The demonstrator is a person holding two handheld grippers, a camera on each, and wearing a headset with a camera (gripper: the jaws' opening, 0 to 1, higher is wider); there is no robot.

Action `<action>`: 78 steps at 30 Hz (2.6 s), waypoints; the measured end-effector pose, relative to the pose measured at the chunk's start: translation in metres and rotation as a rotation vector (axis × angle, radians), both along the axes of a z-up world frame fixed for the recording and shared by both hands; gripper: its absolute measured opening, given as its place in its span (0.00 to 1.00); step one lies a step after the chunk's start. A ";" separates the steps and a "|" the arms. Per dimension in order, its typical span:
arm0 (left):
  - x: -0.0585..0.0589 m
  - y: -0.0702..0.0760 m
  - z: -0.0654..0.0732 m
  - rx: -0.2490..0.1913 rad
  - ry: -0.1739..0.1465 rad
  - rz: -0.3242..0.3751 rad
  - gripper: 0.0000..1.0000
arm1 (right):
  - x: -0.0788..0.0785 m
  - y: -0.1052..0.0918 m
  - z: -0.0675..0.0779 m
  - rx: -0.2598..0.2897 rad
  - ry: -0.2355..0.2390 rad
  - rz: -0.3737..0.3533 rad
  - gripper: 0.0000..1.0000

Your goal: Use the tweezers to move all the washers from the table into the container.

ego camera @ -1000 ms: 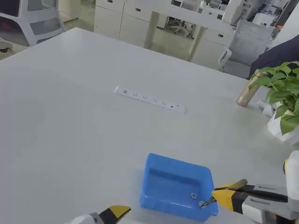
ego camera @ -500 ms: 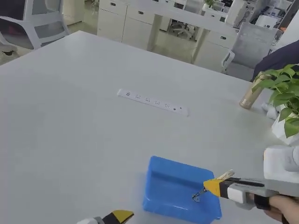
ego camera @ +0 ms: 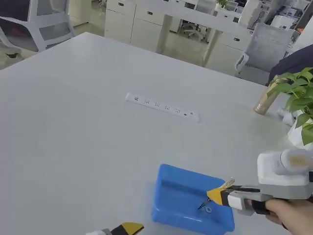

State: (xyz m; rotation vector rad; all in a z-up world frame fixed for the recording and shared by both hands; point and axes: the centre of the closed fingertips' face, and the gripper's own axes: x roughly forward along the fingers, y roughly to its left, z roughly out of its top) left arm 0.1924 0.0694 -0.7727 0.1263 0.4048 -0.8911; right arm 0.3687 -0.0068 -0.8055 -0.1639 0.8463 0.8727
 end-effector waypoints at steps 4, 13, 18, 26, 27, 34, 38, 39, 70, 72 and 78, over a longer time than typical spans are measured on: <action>0.000 0.000 0.000 0.001 0.000 0.001 0.77 | 0.000 0.002 0.000 -0.004 -0.003 0.011 0.03; 0.000 0.000 0.000 0.002 -0.002 0.001 0.77 | 0.000 0.003 0.001 -0.036 -0.027 0.034 0.03; 0.000 0.000 0.000 0.000 -0.003 0.002 0.77 | -0.002 0.004 0.000 -0.041 -0.027 0.040 0.03; 0.000 0.000 0.000 -0.001 -0.003 0.000 0.77 | -0.002 -0.001 -0.001 -0.068 -0.042 0.036 0.03; 0.000 0.000 0.000 -0.001 -0.002 0.000 0.77 | -0.003 -0.001 0.001 -0.065 -0.044 0.036 0.03; 0.000 0.000 0.000 -0.002 -0.001 0.001 0.76 | -0.013 0.002 0.018 -0.044 -0.076 0.045 0.03; 0.000 0.000 0.000 -0.001 0.000 0.001 0.76 | -0.017 0.001 0.028 -0.034 -0.096 0.048 0.03; 0.000 0.000 0.000 -0.001 0.000 0.001 0.76 | -0.017 0.002 0.031 -0.032 -0.101 0.049 0.03; 0.000 0.000 0.001 -0.007 0.001 0.000 0.76 | -0.094 0.035 0.036 0.049 -0.042 0.162 0.03; 0.000 0.000 0.001 -0.006 0.001 -0.001 0.76 | -0.094 0.033 0.031 0.046 -0.032 0.160 0.03; 0.000 0.000 0.001 -0.004 0.002 -0.004 0.76 | -0.100 0.034 0.024 0.045 -0.012 0.171 0.03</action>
